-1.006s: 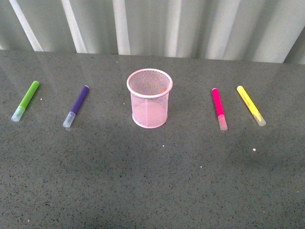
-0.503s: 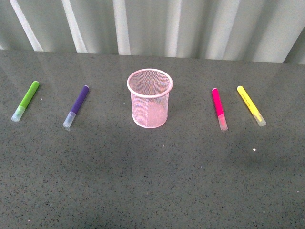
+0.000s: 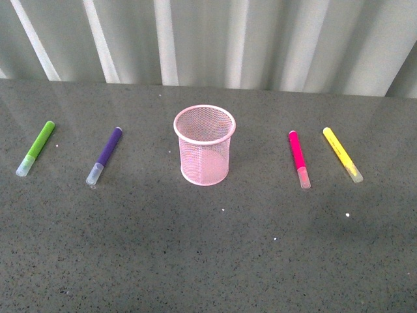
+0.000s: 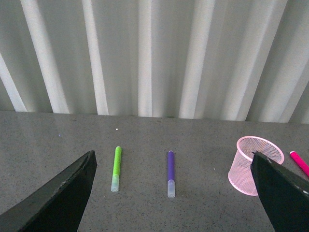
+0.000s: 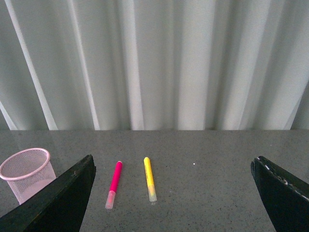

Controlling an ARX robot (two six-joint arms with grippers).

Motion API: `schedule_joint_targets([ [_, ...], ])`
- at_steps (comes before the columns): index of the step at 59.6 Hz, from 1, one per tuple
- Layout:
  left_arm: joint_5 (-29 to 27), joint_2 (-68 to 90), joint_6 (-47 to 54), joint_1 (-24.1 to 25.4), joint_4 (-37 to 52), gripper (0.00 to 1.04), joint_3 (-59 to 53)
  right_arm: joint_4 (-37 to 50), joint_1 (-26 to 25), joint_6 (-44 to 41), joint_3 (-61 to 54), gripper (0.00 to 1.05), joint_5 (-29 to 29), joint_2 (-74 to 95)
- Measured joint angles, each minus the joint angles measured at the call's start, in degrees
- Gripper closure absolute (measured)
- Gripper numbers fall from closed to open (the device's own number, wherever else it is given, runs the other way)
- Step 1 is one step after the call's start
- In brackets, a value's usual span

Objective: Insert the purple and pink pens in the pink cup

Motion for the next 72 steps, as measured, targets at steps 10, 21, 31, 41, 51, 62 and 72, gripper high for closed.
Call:
schedule_joint_targets([
  [10,-13.51,13.68,-10.29,-3.28,-10.82,0.07,4.07,0.0,0.0,0.0,0.0,0.07,-0.02,0.0],
  [21,-3.54,31.56,-13.75,-2.19,4.09,0.07,10.43,0.0,0.0,0.0,0.0,0.07,-0.04,0.0],
  [31,3.67,55.1,-9.09,-1.7,12.44,0.07,23.12,0.0,0.0,0.0,0.0,0.07,0.0,0.0],
  [41,4.2,76.83,-3.87,-1.77,4.24,0.07,38.21,0.0,0.0,0.0,0.0,0.07,0.0,0.0],
  [51,4.2,89.35,-1.95,-3.02,2.69,0.07,48.87,0.0,0.0,0.0,0.0,0.07,0.0,0.0],
  [62,3.17,99.1,1.68,-4.96,2.6,0.07,55.63,0.0,0.0,0.0,0.0,0.07,0.0,0.0],
  [72,3.65,108.02,5.09,-5.33,2.32,0.07,60.7,0.0,0.0,0.0,0.0,0.07,0.0,0.0],
])
